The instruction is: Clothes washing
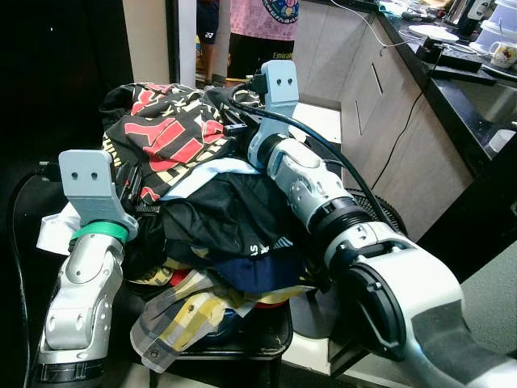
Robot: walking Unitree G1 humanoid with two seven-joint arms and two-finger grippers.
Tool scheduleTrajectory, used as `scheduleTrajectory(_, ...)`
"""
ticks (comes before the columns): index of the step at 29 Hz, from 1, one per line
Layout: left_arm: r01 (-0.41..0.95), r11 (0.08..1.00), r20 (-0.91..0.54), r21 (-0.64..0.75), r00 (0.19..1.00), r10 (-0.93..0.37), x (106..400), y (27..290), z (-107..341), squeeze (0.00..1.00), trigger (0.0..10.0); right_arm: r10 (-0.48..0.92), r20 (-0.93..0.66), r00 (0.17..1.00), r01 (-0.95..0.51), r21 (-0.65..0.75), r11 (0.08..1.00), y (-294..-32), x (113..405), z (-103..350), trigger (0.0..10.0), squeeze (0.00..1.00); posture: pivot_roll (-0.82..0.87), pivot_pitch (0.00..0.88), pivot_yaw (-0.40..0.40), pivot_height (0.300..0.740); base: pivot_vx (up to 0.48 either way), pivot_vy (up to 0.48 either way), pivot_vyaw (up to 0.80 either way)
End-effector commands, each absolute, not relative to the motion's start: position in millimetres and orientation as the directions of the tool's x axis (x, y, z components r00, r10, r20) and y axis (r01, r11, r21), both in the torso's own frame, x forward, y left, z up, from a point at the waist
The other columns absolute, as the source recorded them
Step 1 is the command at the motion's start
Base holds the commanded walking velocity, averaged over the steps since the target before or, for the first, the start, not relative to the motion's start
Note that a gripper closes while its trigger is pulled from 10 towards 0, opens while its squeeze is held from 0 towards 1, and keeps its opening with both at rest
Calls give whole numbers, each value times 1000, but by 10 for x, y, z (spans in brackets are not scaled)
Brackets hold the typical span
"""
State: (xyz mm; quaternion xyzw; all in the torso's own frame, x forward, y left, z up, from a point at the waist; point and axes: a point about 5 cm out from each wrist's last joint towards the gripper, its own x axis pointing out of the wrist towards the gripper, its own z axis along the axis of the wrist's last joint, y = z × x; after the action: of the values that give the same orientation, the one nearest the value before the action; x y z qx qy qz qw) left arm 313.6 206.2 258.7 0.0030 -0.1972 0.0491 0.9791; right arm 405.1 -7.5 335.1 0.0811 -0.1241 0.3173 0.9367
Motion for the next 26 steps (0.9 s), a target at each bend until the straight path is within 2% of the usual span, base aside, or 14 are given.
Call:
scheduleTrajectory(1, -95, 995, 363, -25, 927, 97, 3141, 2058, 2541, 0, 10000, 568, 312, 762, -618, 86, 782, -84, 4047, 3431, 0, 0, -25, 139, -100, 740, 0, 0, 0)
scheduleTrajectory(7, -107, 994, 383, -38, 917, 113, 3136, 2077, 2572, 0, 10000, 512, 446, 734, -618, 125, 776, -308, 4051, 3686, 0, 0, -14, 87, -100, 740, 0, 0, 0)
scheduleTrajectory(11, -111, 993, 388, -43, 914, 119, 3134, 2085, 2580, 0, 10000, 496, 474, 728, -616, 134, 776, -371, 4051, 3738, 0, 0, -14, 87, -100, 740, 0, 0, 0)
scheduleTrajectory(12, -112, 992, 395, -51, 910, 123, 3133, 2085, 2592, 0, 10000, 462, 536, 707, -605, 120, 787, -536, 4035, 3863, 0, 0, -1, 55, -95, 740, 0, 0, 0)
scheduleTrajectory(14, -112, 992, 395, -51, 910, 123, 3133, 2085, 2592, 0, 10000, 462, 536, 707, -605, 120, 787, -536, 4035, 3863, 0, 0, -1, 55, -95, 740, 0, 0, 0)
scheduleTrajectory(15, -107, 992, 401, -63, 908, 123, 3131, 2076, 2601, 0, 10000, 424, 595, 683, -591, 110, 799, -714, 4002, 3985, 0, 0, 3, 37, -84, 740, 0, 0, 0)
scheduleTrajectory(16, -107, 992, 401, -63, 908, 123, 3131, 2076, 2601, 0, 10000, 424, 595, 683, -591, 110, 799, -714, 4002, 3985, 0, 0, 3, 37, -84, 740, 0, 0, 0)
scheduleTrajectory(17, -100, 992, 405, -74, 906, 121, 3129, 2064, 2605, 0, 10000, 372, 653, 660, -561, 98, 822, -907, 3954, 4104, 0, 0, 1, 21, -71, 740, 0, 0, 0)
scheduleTrajectory(18, -90, 992, 406, -83, 907, 116, 3138, 2045, 2603, 0, 10000, 211, 740, 639, -471, 158, 868, -1298, 3875, 4298, 0, 0, -1, 0, -60, 740, 0, 0, 0)
scheduleTrajectory(20, -90, 992, 406, -83, 907, 116, 3138, 2045, 2603, 0, 10000, 211, 740, 639, -471, 158, 868, -1298, 3875, 4298, 0, 0, -1, 0, -60, 740, 0, 0, 0)
scheduleTrajectory(21, -83, 993, 406, -89, 907, 112, 3146, 2033, 2600, 0, 10000, 96, 783, 614, -410, 213, 887, -1557, 3803, 4409, 0, 0, -1, 0, -60, 740, 0, 0, 0)
scheduleTrajectory(23, -74, 992, 406, -98, 907, 107, 3162, 2010, 2601, 0, 10000, 19, 771, 637, -280, 207, 937, -1934, 3757, 4331, 0, 0, -6, 0, -49, 740, 0, 0, 0)
scheduleTrajectory(24, -74, 992, 406, -98, 907, 107, 3162, 2010, 2601, 0, 10000, 19, 771, 637, -280, 207, 937, -1934, 3757, 4331, 0, 0, -6, 0, -49, 740, 0, 0, 0)
scheduleTrajectory(26, -66, 991, 400, -112, 910, 106, 3168, 1990, 2595, 0, 10000, 98, 712, 695, -259, 121, 958, -1919, 3788, 4051, 0, 0, -7, 0, -46, 740, 0, 0, 0)
